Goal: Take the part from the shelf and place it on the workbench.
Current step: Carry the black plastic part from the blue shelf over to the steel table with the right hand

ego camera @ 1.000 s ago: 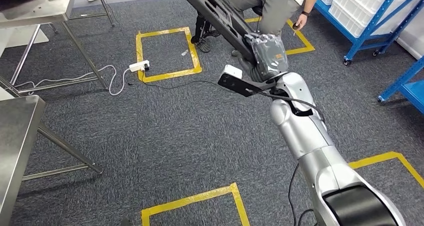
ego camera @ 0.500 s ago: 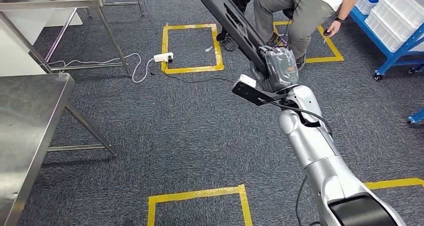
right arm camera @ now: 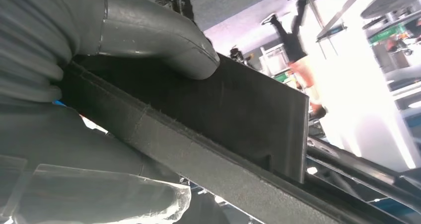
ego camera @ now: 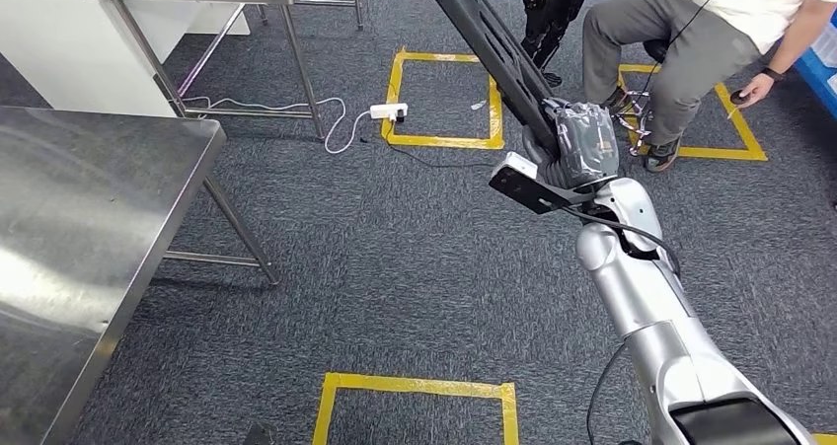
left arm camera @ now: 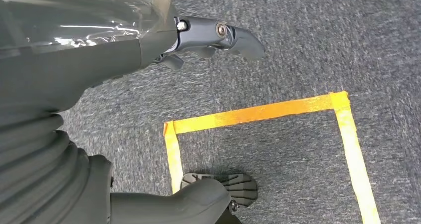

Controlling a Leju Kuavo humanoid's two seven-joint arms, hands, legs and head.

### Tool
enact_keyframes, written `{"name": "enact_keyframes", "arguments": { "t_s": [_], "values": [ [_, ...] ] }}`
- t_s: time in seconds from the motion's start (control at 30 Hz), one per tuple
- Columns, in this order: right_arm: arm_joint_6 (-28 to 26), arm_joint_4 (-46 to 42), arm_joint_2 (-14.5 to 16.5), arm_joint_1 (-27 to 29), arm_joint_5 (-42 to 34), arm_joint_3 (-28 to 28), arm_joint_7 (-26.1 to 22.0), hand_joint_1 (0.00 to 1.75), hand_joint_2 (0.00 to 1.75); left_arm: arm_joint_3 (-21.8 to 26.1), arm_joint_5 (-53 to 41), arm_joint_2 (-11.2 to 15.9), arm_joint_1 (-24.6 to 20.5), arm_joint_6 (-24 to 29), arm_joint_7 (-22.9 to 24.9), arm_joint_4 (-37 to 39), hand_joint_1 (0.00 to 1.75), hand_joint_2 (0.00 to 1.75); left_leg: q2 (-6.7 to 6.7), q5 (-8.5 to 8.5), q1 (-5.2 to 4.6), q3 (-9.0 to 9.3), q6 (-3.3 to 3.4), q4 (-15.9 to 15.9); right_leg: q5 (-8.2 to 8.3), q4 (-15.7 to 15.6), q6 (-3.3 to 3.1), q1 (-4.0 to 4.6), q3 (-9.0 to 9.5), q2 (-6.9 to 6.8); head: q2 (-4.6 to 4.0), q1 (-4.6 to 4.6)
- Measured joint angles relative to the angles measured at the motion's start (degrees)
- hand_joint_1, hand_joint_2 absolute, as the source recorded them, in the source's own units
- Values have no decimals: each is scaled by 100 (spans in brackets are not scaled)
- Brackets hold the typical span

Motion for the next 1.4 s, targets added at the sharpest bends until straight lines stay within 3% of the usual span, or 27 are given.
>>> {"name": "enact_keyframes", "arguments": {
  "t_s": [0.07,0.13,0.2,0.27,0.3,0.33,0.4,0.47,0.5,0.57,0.6,0.67,0.73,0.8,0.83,0.87,0.93,1.0,1.07,1.1,1.17,1.23,1.3,1.33,1.4],
  "values": [
    [15,-40,-30,10,-25,-5,-2,175,175,0,-13,7,6,3,3,0,0,175,-72,36,23,-38,-72,-21,46,-15,-76,14,0,-130,0,-1],
    [55,-100,-46,1,-56,-3,4,175,175,1,-14,15,13,10,-3,0,0,175,140,-100,21,-144,-115,164,88,-42,-173,-11,1,-255,0,-22],
    [95,-159,-75,-8,-78,-2,19,175,175,1,-19,20,5,15,-12,0,0,175,508,-471,9,-423,-140,802,106,-53,-249,18,-3,-384,0,-62],
    [121,-184,-126,-11,-100,-2,52,175,175,1,-34,21,-2,15,-14,0,0,175,654,-767,16,-727,-155,1513,102,-52,-270,71,-6,-535,0,-80],
    [130,-193,-151,-11,-119,-3,72,175,175,1,-42,21,-1,15,-13,0,0,175,674,-784,16,-770,-153,1641,99,-52,-274,87,-8,-613,0,-81],
    [135,-207,-175,-14,-140,-8,89,175,175,1,-49,21,-1,15,-11,0,0,175,695,-704,14,-697,-144,1541,95,-51,-278,100,-8,-687,0,-82],
    [143,-248,-212,-46,-157,-24,116,175,175,1,-54,26,-4,17,-7,0,0,175,843,-411,-2,-286,-97,847,89,-51,-282,120,-4,-814,0,-83],
    [177,-274,-255,-136,-119,-46,145,175,175,1,-57,32,-22,18,1,0,0,175,1019,-241,-50,51,-28,234,79,-43,-270,173,-19,-915,0,-76],
    [196,-279,-274,-189,-93,-53,159,175,175,2,-61,33,-30,19,5,0,0,175,1055,-225,-74,108,2,103,74,-42,-261,195,-26,-965,0,-72],
    [220,-279,-294,-270,-63,-57,179,175,175,3,-67,36,-37,21,15,0,0,175,950,-201,-89,106,56,52,61,-45,-230,225,-24,-1066,0,-62],
    [223,-280,-301,-297,-58,-58,187,175,175,3,-67,34,-35,23,18,0,0,175,893,-178,-82,121,89,19,30,-14,-210,220,-34,-1034,0,-62],
    [228,-281,-323,-337,-56,-62,201,175,175,3,-67,28,-47,26,22,0,0,175,789,-118,-40,155,172,-46,-165,334,-196,195,-183,-763,0,-57],
    [230,-274,-363,-349,-53,-63,205,175,175,3,-67,20,-64,28,23,0,0,175,669,-91,-14,145,209,-59,-476,1088,-204,147,-521,-471,0,-47],
    [236,-253,-395,-337,-40,-63,210,175,175,3,-68,9,-62,27,26,1,0,175,522,-81,-2,135,200,-57,-611,1607,-148,107,-769,-405,0,-44],
    [238,-243,-402,-333,-27,-61,211,175,175,3,-69,5,-58,26,29,2,0,175,450,-74,7,134,189,-54,-548,1550,-92,79,-750,-401,0,-45],
    [240,-234,-402,-331,-14,-59,209,175,175,3,-69,2,-56,26,32,2,0,175,380,-68,21,133,170,-48,-405,1264,-21,40,-623,-387,0,-47],
    [234,-221,-397,-336,10,-52,190,175,175,3,-72,-1,-61,26,37,1,0,175,256,-67,38,103,104,-14,-87,456,112,-47,-250,-221,0,-44],
    [224,-202,-392,-335,25,-42,165,175,175,3,-76,-2,-62,27,37,1,0,175,152,-48,37,34,8,11,55,43,114,-63,-78,-77,0,-49],
    [220,-177,-376,-320,31,-31,151,175,175,3,-84,-2,-49,28,38,2,0,175,59,-1,52,-22,-74,-11,84,19,27,-40,-89,-134,0,-58],
    [220,-167,-367,-318,31,-26,149,175,175,3,-88,-2,-40,28,39,2,0,175,85,-7,62,-46,-99,-1,100,13,-10,-45,-91,-184,0,-60],
    [219,-156,-357,-326,29,-21,143,175,175,3,-104,-3,-36,28,43,2,0,175,321,-188,67,-178,-135,269,128,-2,-102,-48,-89,-286,0,-90],
    [215,-146,-366,-328,27,-20,137,175,175,2,-127,-8,-46,28,46,2,0,175,591,-563,62,-480,-153,962,127,-3,-176,-2,-90,-389,0,-120],
    [213,-126,-381,-313,22,-19,126,175,175,1,-142,-16,-49,28,49,2,0,175,663,-779,64,-742,-154,1560,115,-2,-206,45,-90,-506,0,-120],
    [214,-113,-387,-306,12,-18,113,175,175,1,-145,-21,-48,30,50,3,0,175,675,-743,62,-742,-142,1589,111,-1,-212,63,-89,-563,0,-120],
    [216,-89,-392,-316,-20,-18,76,175,175,2,-148,-27,-49,44,52,3,0,175,765,-438,39,-411,-76,1010,101,-1,-224,94,-76,-667,0,-121]
  ]
}}
